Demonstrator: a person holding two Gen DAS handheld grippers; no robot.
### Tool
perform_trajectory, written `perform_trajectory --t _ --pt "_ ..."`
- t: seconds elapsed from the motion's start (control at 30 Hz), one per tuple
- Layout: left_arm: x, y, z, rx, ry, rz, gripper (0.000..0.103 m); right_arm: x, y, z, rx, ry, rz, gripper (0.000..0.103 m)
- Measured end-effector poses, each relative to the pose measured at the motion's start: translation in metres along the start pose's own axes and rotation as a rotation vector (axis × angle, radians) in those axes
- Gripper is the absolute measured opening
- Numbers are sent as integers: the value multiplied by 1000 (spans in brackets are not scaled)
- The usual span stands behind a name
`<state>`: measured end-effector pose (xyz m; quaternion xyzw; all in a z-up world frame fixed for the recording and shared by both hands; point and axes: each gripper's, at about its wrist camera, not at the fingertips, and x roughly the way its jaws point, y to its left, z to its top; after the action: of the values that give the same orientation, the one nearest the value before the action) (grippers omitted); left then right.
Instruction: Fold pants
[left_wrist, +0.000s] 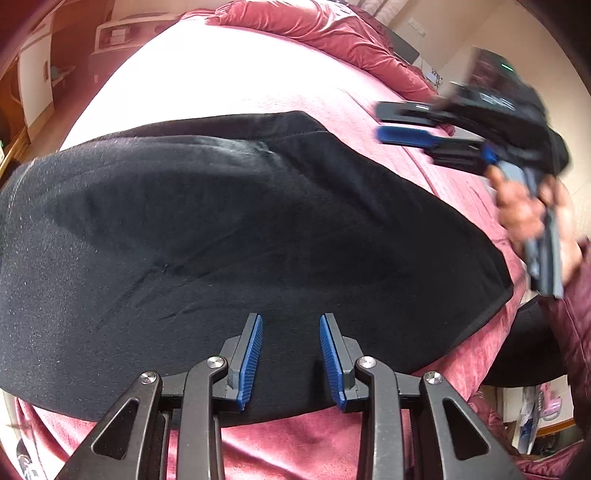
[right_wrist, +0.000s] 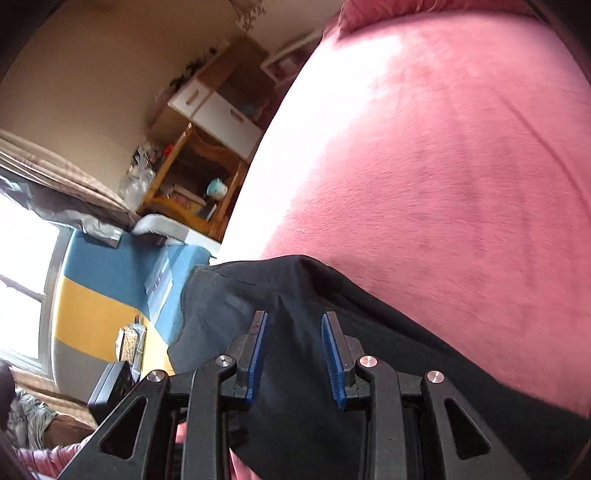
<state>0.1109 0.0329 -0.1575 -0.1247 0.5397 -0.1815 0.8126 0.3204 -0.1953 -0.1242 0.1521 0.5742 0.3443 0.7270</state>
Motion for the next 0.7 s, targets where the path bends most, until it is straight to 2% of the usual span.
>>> perform_trajectory --t 0.17,0.27,0.4,0.47,0.53,0.57,0.6,0.7 --pt "3 14 4 -29 3 -22 33 37 -18 18 -19 102 -51 32" --pt "5 19 4 -39 6 -31 33 42 -17 27 -37 137 -20 29" --pt "3 30 4 -50 6 -40 33 36 8 25 -116 170 16 27" --pt "5 37 5 -50 9 -38 33 44 8 31 -89 169 25 29" --pt "8 36 6 -50 10 -36 33 50 7 34 -69 161 12 27" --pt "9 35 6 -51 10 -37 33 53 8 34 -77 151 -17 14" --pt "9 36 6 -52 12 -37 33 55 10 33 -94 143 -57 7" --pt "9 35 8 -64 10 -34 33 32 30 36 -164 40 -35 6"
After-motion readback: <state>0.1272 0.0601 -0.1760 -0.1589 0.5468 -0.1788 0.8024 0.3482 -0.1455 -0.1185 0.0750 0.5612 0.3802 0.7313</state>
